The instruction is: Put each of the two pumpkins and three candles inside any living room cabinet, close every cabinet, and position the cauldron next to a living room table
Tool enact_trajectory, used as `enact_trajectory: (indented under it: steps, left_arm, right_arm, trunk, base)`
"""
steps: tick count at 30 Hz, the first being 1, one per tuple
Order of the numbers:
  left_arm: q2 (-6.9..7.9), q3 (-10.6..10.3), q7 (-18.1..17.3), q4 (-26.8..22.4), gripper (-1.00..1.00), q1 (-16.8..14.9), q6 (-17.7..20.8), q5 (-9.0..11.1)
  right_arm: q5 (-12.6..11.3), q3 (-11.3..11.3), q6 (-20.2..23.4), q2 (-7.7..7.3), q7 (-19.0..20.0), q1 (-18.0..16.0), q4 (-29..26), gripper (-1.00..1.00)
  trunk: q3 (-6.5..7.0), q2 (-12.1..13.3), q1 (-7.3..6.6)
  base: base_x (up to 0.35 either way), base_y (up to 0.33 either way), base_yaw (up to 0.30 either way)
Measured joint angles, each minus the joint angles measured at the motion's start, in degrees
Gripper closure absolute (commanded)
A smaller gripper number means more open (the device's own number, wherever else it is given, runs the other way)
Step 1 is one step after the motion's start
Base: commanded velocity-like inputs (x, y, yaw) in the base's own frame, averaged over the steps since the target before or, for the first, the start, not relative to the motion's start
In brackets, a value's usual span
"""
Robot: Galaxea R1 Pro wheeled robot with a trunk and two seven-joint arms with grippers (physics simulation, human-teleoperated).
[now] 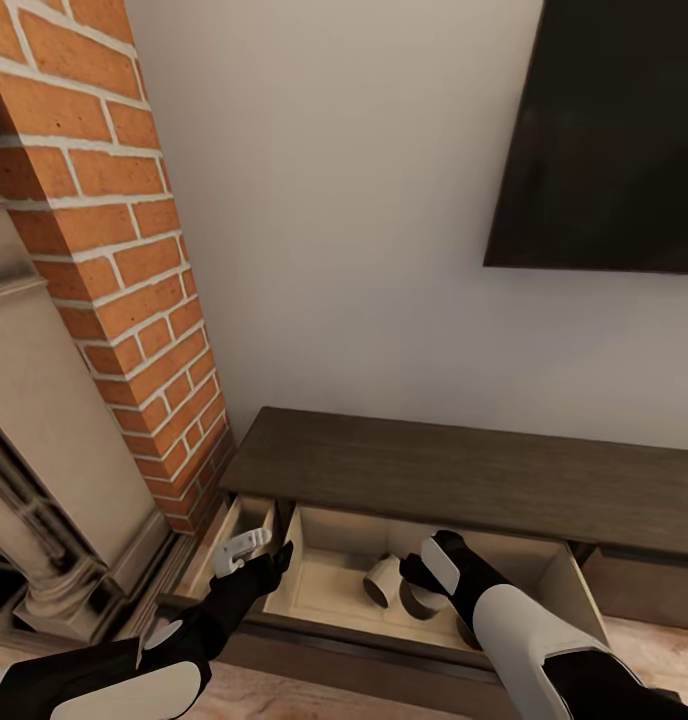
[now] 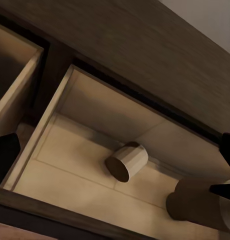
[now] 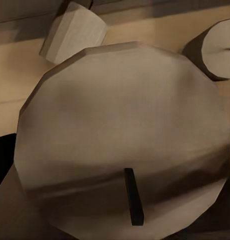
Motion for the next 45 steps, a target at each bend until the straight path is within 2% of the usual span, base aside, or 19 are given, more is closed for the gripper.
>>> enact_trajectory:
  steps: [13,18,32,45]
  left_arm:
    - [0.0,0.0,0.0,0.0,-1.0,0.0,0.0,0.0]
    - [0.0,-0.1,0.0,0.0,-1.0,0.0,0.0,0.1]
    - [-0.08,-0.2,0.0,0.0,-1.0,0.0,0.0,0.1]
    - [-0.01,-1.2,0.1,0.0,-1.0,0.0,0.0,0.1]
  right_arm:
    - [0.0,0.0,-0.3,-0.01,0.0,0.0,0.0,1.0]
    - [0.0,0.0,-0.3,0.01,0.0,0.0,0.0,1.0]
    - [0.0,0.0,-0.3,-0.02,0.0,0.0,0.0,1.0]
    - [0.0,0.0,-0.2,-0.02,-0.1,0.0,0.0,1.0]
  trunk:
    - [-2.33,-5.2,2.86]
    - [-2.34,-5.2,2.86]
    - [-4.85,-10.8,5.93]
    - [-4.85,-10.8,5.93]
  base:
    - [0.0,0.0,0.0]
    - [0.0,0.0,0.0]
    - [0.0,0.0,0.0]
    - [0.063,0.0,0.0]
